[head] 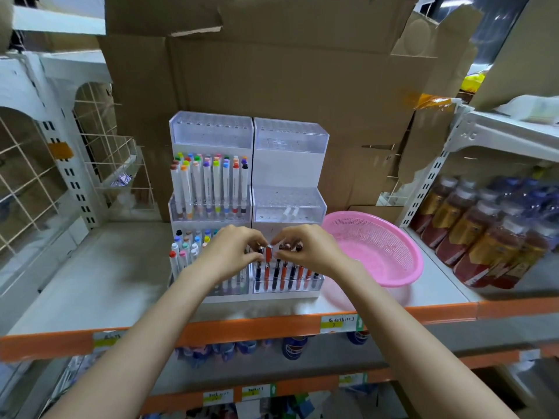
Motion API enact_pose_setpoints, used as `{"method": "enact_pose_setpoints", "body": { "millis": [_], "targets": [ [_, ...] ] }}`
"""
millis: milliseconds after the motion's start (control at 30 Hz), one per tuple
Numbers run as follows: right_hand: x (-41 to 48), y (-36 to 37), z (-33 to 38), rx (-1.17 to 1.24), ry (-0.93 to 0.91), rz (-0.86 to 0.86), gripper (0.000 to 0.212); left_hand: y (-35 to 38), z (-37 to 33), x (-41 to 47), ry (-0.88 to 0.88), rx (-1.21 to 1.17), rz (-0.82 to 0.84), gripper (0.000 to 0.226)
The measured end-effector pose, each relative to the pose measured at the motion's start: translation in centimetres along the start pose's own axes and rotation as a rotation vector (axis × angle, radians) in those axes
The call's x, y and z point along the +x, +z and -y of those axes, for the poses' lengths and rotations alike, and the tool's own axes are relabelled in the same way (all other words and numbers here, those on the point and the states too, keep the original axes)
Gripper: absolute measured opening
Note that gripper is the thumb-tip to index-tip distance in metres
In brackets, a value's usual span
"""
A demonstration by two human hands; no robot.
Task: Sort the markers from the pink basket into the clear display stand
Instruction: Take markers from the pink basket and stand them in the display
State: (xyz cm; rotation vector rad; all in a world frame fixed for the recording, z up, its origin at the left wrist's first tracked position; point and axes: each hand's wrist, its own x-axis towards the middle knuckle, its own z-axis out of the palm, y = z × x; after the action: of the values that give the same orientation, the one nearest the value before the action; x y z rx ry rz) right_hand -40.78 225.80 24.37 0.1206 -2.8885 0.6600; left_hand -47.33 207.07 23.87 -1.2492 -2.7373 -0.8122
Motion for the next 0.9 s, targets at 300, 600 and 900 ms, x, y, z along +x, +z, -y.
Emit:
{"method": "enact_pose_setpoints", "body": {
  "millis": [300, 600, 900],
  "targets": [
    [0.2, 0.4, 1.4, -0.054, -0.023, 0.024, 0.025, -0.5, 0.8, -0.7, -0.007, -0.022, -0.040, 0.028],
    [1.7, 3.5, 5.9, -0.246, -0.201, -0.049, 0.037, -3.3, 5.8, -4.8, -0.122, 0.047, -0.318, 0.019],
    [2.9, 5.0, 6.7, -0.193, -0.158, -0.097, 0.019, -4.1, 7.4, -7.2, -0.250, -0.064, -0.374, 0.005]
  ]
}}
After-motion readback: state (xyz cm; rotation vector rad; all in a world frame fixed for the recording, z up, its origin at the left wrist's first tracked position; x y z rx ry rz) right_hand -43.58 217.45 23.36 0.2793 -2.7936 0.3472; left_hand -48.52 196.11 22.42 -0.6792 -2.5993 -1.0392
